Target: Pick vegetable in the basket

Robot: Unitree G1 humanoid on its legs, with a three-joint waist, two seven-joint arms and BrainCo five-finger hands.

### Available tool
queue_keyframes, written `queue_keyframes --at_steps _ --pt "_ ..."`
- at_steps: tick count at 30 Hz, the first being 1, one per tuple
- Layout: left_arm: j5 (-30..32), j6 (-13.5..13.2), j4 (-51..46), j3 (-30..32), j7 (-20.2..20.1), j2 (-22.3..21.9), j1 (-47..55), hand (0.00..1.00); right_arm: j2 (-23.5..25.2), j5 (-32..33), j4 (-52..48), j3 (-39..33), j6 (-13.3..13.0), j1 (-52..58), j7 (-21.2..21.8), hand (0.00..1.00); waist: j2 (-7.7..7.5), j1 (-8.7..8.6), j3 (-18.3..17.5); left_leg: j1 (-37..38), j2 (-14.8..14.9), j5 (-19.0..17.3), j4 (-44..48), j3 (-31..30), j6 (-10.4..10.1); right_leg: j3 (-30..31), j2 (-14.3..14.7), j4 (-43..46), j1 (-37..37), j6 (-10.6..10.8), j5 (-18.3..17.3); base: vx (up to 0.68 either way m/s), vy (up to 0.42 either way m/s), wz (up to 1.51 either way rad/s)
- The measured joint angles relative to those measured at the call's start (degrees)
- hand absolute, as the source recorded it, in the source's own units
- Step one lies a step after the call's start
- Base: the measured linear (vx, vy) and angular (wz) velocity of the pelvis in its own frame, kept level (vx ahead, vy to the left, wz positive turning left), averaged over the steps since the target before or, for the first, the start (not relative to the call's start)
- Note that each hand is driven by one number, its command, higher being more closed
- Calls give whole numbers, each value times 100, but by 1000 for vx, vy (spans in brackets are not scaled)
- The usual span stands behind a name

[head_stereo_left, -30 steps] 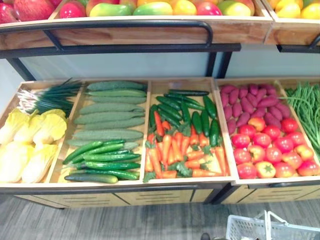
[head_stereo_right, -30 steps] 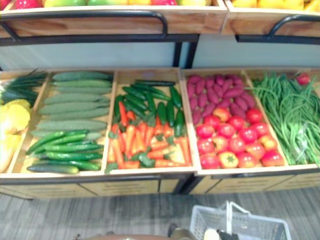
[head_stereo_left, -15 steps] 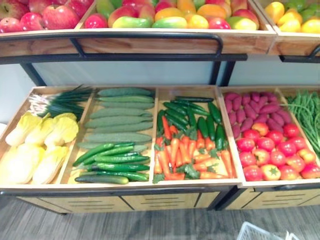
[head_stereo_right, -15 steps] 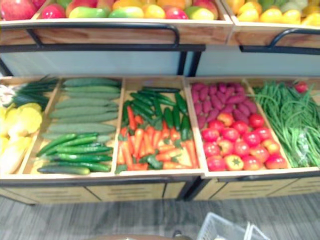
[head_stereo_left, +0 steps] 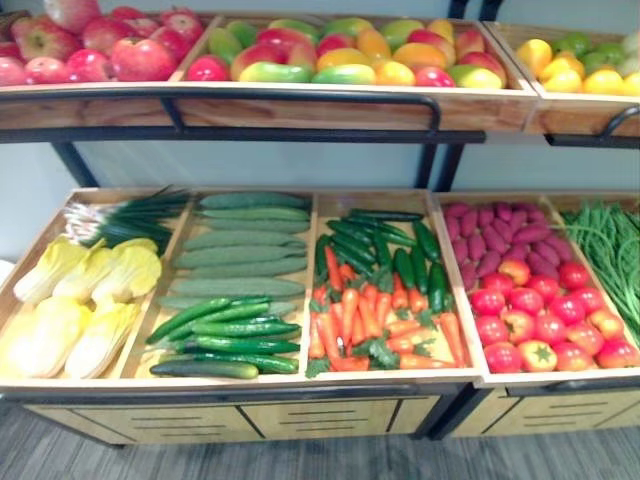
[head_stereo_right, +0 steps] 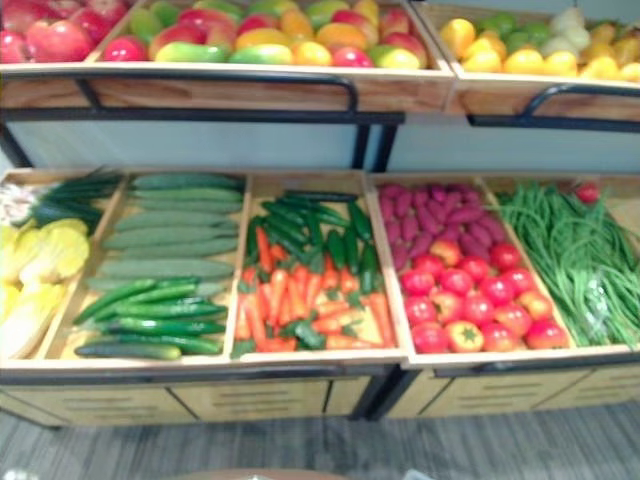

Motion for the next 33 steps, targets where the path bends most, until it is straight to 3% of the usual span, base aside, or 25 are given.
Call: queue_keyframes --at_steps 2,6,9,14,21,33 --pt "689 -95 -1101 -476 145 -472 3 0 5 -127 -195 231 -6 76 -75 100 6 16 -24 16 -27 5 29 -54 5 -45 -42 160 -4 -7 -29 6 5 14" --pt "1167 -43 -1966 -1325 255 -1119 230 0 0 -166 -381 690 -23 78 -92 100 16 35 -14 20 -15 -2 69 -40 4 -46 -40 178 7 -5 -32 1 2 1" --pt "1266 6 -2469 -2031 170 -1102 300 0 -1 -169 -512 1080 -26 90 -94 100 -36 113 7 12 28 -61 100 27 39 -57 -24 176 4 -7 -59 -40 -13 -5" --pt "1477 0 -2782 -2644 -37 -1072 583 0 -23 -172 -589 1422 -67 101 -137 100 -28 89 6 17 52 -60 104 259 41 4 -35 133 -21 47 -46 -9 2 -6" --pt "1515 13 -2664 -3192 -139 -1037 590 0 -26 -191 -679 1696 -71 80 -167 100 -38 -8 -31 32 34 -44 88 472 6 180 -36 52 -110 67 24 29 10 -13" --pt "1618 339 -90 -3373 -180 -776 -290 0 -50 -418 -678 1888 -75 -106 -163 100 43 -190 -51 243 51 -72 -64 921 -24 621 78 -308 -116 30 228 20 6 -19"
